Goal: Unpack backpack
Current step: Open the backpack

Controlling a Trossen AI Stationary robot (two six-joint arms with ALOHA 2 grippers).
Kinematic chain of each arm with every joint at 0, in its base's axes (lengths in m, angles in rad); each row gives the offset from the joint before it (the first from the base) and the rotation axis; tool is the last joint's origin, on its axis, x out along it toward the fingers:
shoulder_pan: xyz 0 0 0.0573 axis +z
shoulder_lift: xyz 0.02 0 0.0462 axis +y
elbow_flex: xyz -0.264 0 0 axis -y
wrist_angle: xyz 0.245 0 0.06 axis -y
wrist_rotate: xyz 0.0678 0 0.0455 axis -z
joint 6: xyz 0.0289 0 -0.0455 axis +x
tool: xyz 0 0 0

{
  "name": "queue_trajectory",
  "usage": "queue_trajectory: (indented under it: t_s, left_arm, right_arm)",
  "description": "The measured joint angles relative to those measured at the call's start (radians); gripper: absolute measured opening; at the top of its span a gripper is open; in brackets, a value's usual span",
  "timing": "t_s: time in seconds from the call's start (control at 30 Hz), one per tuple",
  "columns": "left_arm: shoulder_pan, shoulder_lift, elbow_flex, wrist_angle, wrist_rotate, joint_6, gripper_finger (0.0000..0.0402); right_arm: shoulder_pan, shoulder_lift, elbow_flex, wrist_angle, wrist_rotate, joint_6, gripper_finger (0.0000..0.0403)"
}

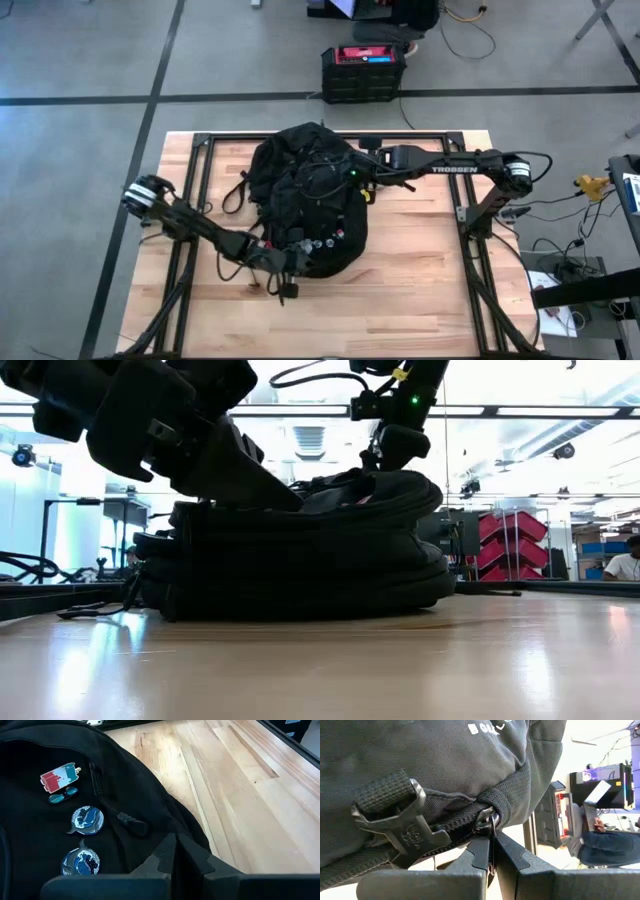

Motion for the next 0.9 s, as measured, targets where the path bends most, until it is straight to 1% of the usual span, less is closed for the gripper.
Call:
queue_trajectory:
  t_s: [0.27, 0.3, 0.33, 0.37, 0.4, 0.43, 0.47, 0.5, 0.53, 0.57, 0.63, 0.67, 0.7, 0.73, 0.77, 0.83, 0.9]
  left_arm:
    - [0.001, -0.006, 0.002, 0.009, -0.014, 0.008, 0.0]
    - [-0.029, -0.022, 0.019, -0.082, -0.056, -0.023, 0.0005]
    - [-0.13, -0.04, 0.15, -0.515, -0.175, -0.047, 0.0052]
    - [-0.162, -0.038, 0.204, -0.577, -0.197, -0.041, 0.0096]
    - [-0.175, -0.042, 0.202, -0.402, -0.139, -0.068, 0.0114]
    - [-0.178, -0.056, 0.219, -0.387, -0.111, -0.072, 0.0119]
    - [-0.163, -0.071, 0.211, -0.421, -0.127, -0.071, 0.0117]
    - [-0.15, -0.079, 0.201, -0.436, -0.159, -0.055, 0.0112]
    - [-0.147, -0.073, 0.201, -0.423, -0.18, -0.044, 0.0106]
    - [-0.156, -0.063, 0.2, -0.419, -0.174, -0.051, 0.01]
    - [-0.19, -0.077, 0.177, -0.46, -0.145, -0.098, 0.0087]
    - [-0.185, -0.092, 0.18, -0.442, -0.122, -0.104, 0.0082]
    - [-0.174, -0.112, 0.185, -0.417, -0.114, -0.087, 0.0079]
    - [-0.17, -0.12, 0.184, -0.407, -0.131, -0.055, 0.0075]
    - [-0.17, -0.122, 0.18, -0.405, -0.153, -0.033, 0.0073]
    - [-0.185, -0.091, 0.171, -0.411, -0.188, -0.03, 0.0071]
    - [-0.185, -0.087, 0.166, -0.418, -0.187, -0.033, 0.0073]
  right_arm:
    - [0.003, 0.0, 0.0, -0.005, -0.007, -0.001, 0.0]
    - [0.024, -0.001, -0.015, -0.033, -0.002, 0.103, 0.0004]
    - [0.149, -0.003, -0.057, -0.206, 0.025, 0.452, 0.0048]
    - [0.27, -0.004, -0.076, -0.445, 0.036, 0.538, 0.0115]
    - [0.421, -0.005, -0.086, -0.469, -0.006, 0.558, 0.0181]
    - [0.45, -0.001, -0.065, -0.277, -0.057, 0.564, 0.0247]
    - [0.482, 0.002, -0.051, -0.172, -0.105, 0.553, 0.0294]
    - [0.487, -0.013, -0.053, -0.261, -0.085, 0.538, 0.0315]
    - [0.438, -0.021, -0.065, -0.346, -0.061, 0.529, 0.0323]
    - [0.432, -0.021, -0.062, -0.352, -0.03, 0.531, 0.0324]
    - [0.44, 0.011, -0.043, -0.213, 0.017, 0.553, 0.0318]
    - [0.451, 0.006, -0.048, -0.217, -0.023, 0.556, 0.0313]
    - [0.456, 0.006, -0.06, -0.255, -0.078, 0.553, 0.0309]
    - [0.457, 0.003, -0.064, -0.272, -0.114, 0.534, 0.0305]
    - [0.458, -0.011, -0.056, -0.242, -0.137, 0.524, 0.0301]
    - [0.469, -0.016, -0.057, -0.22, -0.075, 0.54, 0.0294]
    - [0.469, -0.009, -0.067, -0.235, -0.057, 0.548, 0.0287]
